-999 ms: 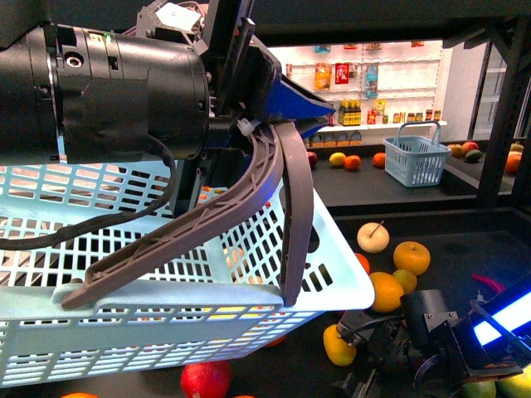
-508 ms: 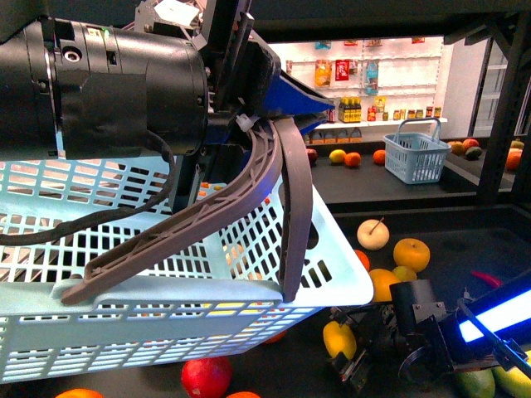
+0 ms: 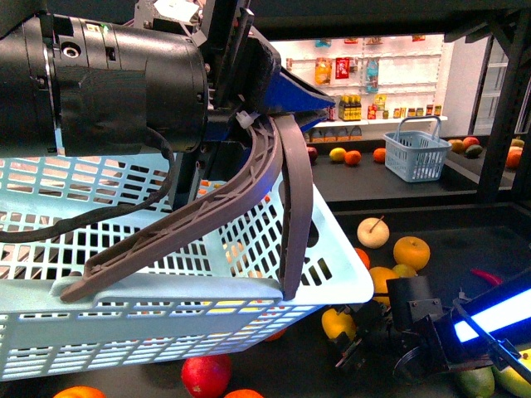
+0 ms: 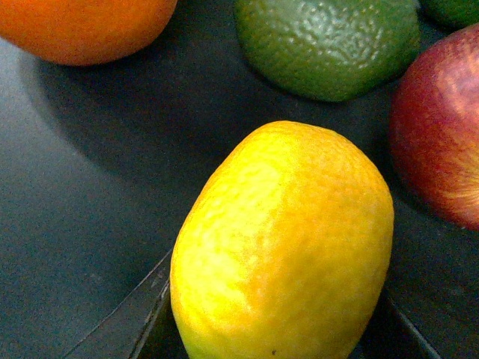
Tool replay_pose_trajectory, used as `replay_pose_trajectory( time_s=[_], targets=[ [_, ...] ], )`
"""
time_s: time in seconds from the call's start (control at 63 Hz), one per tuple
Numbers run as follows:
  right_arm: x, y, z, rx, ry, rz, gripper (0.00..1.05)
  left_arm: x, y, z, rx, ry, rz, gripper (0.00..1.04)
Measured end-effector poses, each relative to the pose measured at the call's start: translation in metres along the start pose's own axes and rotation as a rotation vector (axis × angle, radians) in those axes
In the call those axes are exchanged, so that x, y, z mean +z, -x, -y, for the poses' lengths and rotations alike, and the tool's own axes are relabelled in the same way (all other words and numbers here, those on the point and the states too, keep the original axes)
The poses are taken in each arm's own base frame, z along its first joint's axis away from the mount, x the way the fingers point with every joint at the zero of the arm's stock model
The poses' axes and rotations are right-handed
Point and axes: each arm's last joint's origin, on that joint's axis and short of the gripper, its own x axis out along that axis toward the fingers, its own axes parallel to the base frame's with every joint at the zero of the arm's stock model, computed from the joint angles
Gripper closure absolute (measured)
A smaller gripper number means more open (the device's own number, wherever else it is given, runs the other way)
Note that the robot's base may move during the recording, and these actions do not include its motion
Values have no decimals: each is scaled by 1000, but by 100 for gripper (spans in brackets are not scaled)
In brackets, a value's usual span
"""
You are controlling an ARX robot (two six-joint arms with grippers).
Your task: Pick lemon from shelf
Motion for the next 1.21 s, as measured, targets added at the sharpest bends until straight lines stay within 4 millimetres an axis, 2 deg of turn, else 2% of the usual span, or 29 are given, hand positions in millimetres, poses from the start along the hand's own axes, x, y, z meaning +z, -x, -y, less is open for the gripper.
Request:
replay_pose_trajectory(
  time_s=[0.159,0.27,0.365,0.428,0.571,0.65,0.777,0.904,1.079,1.206],
  targets=[
    [8,16,4,-39,-27,33,52,0,0,0,0,0,0,98],
    [26,41,17,-81,-41,80,52,0,0,0,0,0,0,98],
    [46,73,32,-116,-43,137,52,0,0,0,0,0,0,98],
    [61,102,43,-140,-45,182,52,0,0,0,0,0,0,98],
    [82,163,50,-164,-63,255,52,0,0,0,0,0,0,98],
    [92,195,43,-138,-82,298,52,0,0,0,0,0,0,98],
    [114,243,20,-61,-108,366,52,0,0,0,0,0,0,98],
    [137,277,-2,-5,-112,424,52,0,0,0,0,0,0,98],
    [159,301,-29,88,-123,483,53,0,0,0,0,0,1,98],
    [171,302,-43,134,-128,498,53,0,0,0,0,0,0,98]
  ],
)
